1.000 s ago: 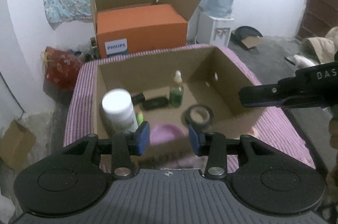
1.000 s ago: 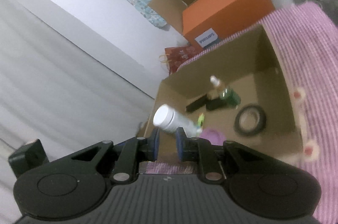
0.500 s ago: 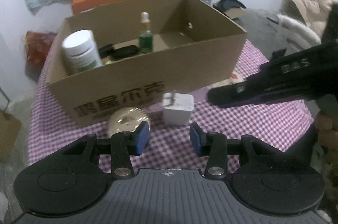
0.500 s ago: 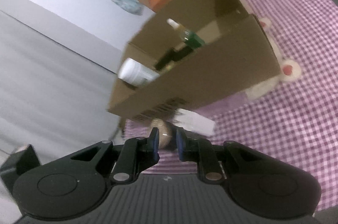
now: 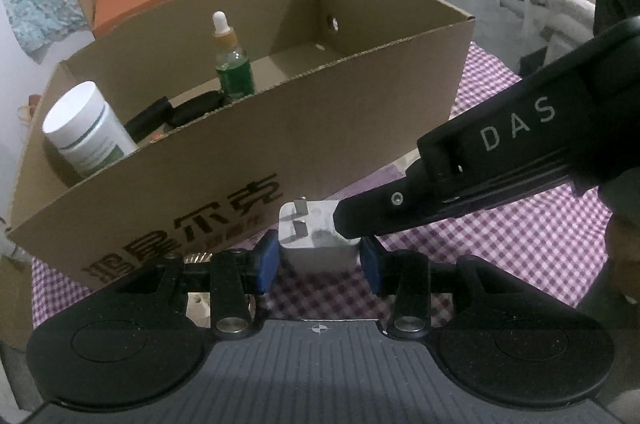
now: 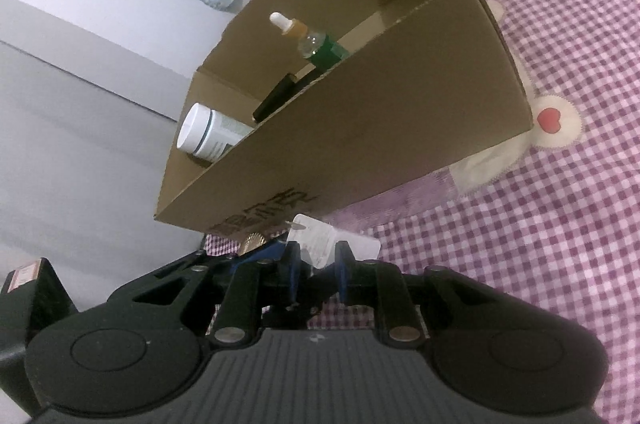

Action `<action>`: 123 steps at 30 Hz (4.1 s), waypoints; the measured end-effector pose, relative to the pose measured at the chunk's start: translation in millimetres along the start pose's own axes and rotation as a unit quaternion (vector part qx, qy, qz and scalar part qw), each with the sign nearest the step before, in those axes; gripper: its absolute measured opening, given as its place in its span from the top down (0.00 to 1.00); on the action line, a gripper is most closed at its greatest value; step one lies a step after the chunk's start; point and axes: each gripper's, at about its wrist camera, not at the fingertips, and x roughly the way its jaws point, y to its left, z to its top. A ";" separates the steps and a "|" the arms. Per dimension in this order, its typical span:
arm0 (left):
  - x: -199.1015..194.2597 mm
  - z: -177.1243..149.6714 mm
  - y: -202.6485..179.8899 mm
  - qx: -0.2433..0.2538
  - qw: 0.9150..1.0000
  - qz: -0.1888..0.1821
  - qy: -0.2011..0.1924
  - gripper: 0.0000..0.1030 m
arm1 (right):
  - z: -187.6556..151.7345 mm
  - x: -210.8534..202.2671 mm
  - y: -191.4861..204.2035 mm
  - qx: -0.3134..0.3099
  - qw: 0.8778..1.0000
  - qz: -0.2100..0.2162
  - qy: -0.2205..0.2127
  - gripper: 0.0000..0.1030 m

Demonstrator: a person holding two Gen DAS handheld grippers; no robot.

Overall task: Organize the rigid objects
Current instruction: 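Grasp the white charger plug on the table with the right tool, then lift the white charger plug off the table with the right tool, then lower the charger plug into the box and open the right tool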

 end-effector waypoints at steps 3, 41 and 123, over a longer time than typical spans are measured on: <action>5.1 1.5 -0.5 0.003 1.000 0.000 0.004 0.58 | 3.8 4.4 -4.1 0.007 1.000 0.000 0.001 0.80; 6.2 -5.2 -39.1 0.044 0.999 -0.006 0.030 0.56 | -2.0 -8.3 -38.4 0.021 0.999 0.026 0.021 0.70; -87.4 75.9 -32.0 0.010 0.996 0.020 -0.089 0.59 | 47.9 -92.9 40.5 -0.080 0.993 0.050 -0.066 0.68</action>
